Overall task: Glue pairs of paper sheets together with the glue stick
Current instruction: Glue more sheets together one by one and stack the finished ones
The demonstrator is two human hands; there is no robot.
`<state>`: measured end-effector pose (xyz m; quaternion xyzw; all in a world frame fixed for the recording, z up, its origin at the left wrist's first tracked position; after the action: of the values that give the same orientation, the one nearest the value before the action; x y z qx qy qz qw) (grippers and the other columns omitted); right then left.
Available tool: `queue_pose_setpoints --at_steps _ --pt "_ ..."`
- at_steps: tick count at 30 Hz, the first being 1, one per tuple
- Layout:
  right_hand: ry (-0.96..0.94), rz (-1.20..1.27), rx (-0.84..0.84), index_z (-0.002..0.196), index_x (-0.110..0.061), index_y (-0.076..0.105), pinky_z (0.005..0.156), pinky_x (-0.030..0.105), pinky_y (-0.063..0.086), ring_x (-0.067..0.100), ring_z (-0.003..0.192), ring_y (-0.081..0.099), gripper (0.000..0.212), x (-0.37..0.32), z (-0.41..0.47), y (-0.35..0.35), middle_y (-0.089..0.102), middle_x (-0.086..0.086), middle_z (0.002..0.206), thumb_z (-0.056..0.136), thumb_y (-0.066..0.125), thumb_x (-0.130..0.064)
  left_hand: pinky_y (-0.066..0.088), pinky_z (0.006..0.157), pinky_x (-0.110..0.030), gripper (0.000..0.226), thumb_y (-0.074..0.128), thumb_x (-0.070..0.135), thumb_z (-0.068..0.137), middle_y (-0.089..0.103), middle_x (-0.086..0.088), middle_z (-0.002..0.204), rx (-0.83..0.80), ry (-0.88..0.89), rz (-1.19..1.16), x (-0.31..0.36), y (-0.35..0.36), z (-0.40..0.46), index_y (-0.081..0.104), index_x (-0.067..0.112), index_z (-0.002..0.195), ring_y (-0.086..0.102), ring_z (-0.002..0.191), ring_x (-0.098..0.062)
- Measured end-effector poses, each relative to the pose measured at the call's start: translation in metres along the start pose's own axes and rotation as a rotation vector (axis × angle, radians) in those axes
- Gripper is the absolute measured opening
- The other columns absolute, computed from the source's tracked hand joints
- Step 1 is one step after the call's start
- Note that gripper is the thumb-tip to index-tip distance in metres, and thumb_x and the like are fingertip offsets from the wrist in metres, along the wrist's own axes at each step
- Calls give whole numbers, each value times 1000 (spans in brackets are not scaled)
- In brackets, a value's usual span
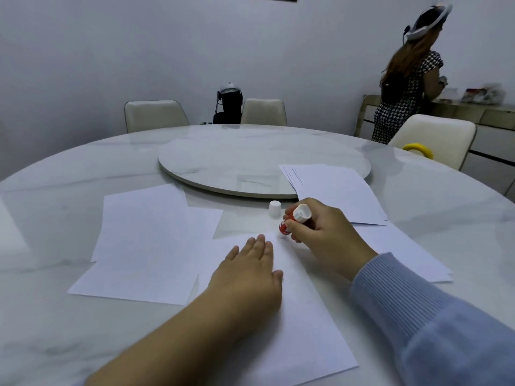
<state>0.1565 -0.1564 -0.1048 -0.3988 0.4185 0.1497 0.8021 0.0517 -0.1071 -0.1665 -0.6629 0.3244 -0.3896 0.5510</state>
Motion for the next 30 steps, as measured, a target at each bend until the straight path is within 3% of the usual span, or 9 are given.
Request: queue_pose_setpoints --at_steps 5,11,13,17,20,23,25,27,30 --pt "-41 -109 -41 88 -16 62 77 45 56 9 74 66 7 -13 -10 -5 71 -6 79 88 61 -22 -4 118 -31 59 19 37 101 -11 -1 159 -1 -4 0 1 -2 -1 -4 16 151 -9 146 -12" --pt "-82 -193 -115 77 -22 61 64 37 54 9 66 62 10 -38 -54 -14 69 -12 76 84 59 -29 -3 118 -31 58 18 37 101 -11 -1 159 -7 -6 14 2 -2 -1 -4 16 151 -8 146 -13" --pt "-76 -171 -143 76 -22 62 62 34 54 9 67 64 12 -41 -76 -19 70 -10 76 83 58 -30 -3 118 -31 58 19 36 101 -10 -1 159 4 -8 7 1 -2 -1 -3 15 151 -7 146 -13" --pt "-38 -54 -221 80 -25 62 58 14 48 7 71 67 8 -42 -117 -30 73 -7 79 78 59 -33 -3 118 -30 58 19 35 101 -11 0 159 1 -6 -9 1 -1 -2 -2 14 151 -8 146 -12" --pt "-27 24 -243 82 -28 66 56 12 47 9 67 68 8 -40 -132 -37 74 -4 81 75 62 -30 -4 118 -29 58 18 35 102 -13 0 159 -15 -8 -20 1 -2 -4 -4 15 151 -10 145 -11" --pt "-57 387 -47 76 -13 72 45 19 46 18 47 61 10 -39 -127 -68 73 19 77 67 68 -14 -1 119 -30 57 14 37 102 -15 1 158 -41 -28 -24 -1 -3 -8 -6 15 151 -10 145 -12" --pt "-63 744 193 65 -14 72 44 16 48 18 45 62 23 -23 -121 -103 73 16 71 76 54 -6 5 118 -33 59 14 40 102 -15 -1 158 -48 -103 15 -10 -6 -14 -5 14 151 -8 146 -14" --pt "-95 907 338 61 -21 70 55 14 54 16 62 73 43 -13 -115 -127 74 4 70 84 41 0 13 115 -36 63 18 42 100 -12 -4 159 -18 -191 101 -20 -11 -21 -2 11 151 -3 147 -19" --pt "-83 1064 363 72 -23 69 73 20 57 25 92 73 23 -11 -92 -130 76 4 89 73 57 -4 13 115 -36 66 24 44 98 -10 -6 159 118 -156 172 -24 -25 -32 1 13 151 -3 147 -20"
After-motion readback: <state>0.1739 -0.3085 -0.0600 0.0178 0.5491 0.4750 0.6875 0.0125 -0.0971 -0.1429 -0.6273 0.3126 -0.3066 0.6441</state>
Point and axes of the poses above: each hand's wrist, its own z-axis towards the middle knuckle, its own y-axis out of the palm, x = y × z, the point moved 10 cm from there along z, towards the middle knuckle
